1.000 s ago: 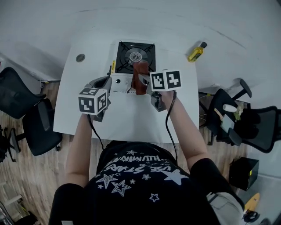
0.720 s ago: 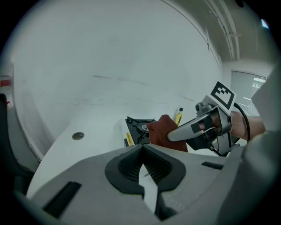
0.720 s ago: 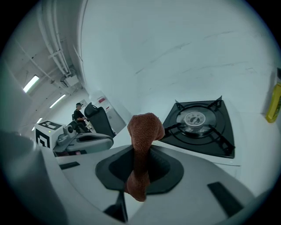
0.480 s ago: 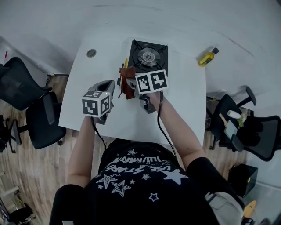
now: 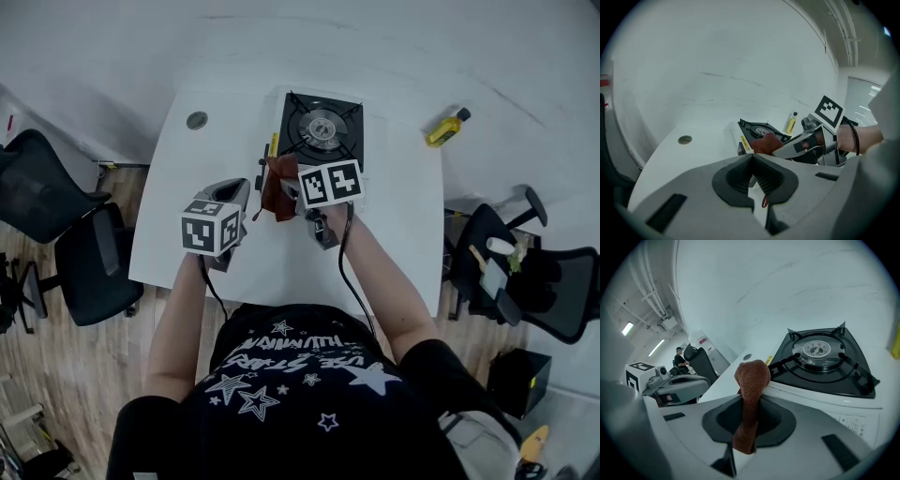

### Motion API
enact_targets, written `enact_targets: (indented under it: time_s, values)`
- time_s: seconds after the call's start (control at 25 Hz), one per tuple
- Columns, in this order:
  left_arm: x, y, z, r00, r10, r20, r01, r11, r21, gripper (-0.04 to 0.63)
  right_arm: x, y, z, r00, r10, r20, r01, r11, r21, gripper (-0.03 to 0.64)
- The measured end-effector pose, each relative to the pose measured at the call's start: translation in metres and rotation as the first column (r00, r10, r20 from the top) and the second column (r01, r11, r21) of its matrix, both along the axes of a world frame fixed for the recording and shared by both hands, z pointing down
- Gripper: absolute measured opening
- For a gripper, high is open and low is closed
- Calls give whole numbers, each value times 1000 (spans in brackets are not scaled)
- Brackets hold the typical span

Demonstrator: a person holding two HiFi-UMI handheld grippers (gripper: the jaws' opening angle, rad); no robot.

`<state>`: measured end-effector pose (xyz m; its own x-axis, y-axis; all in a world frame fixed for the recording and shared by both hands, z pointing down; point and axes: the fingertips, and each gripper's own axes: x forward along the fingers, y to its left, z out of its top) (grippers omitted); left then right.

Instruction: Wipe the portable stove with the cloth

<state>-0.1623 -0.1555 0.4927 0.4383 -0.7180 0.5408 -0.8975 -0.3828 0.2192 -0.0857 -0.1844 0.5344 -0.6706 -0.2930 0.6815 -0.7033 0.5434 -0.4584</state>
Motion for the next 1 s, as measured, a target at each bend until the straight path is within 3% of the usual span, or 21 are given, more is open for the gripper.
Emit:
enact_targets:
  time_s: [0.36,1.0]
  values:
    - [7,-10,6,1000,20,-8,-20,1000,-15,6,17,-1,3,999,33,24,-33,999,-19,61]
    - [53,-15,7,998,67,-6,-67,998,-22,6,96,2,2,995,101,-3,-101,995,0,61]
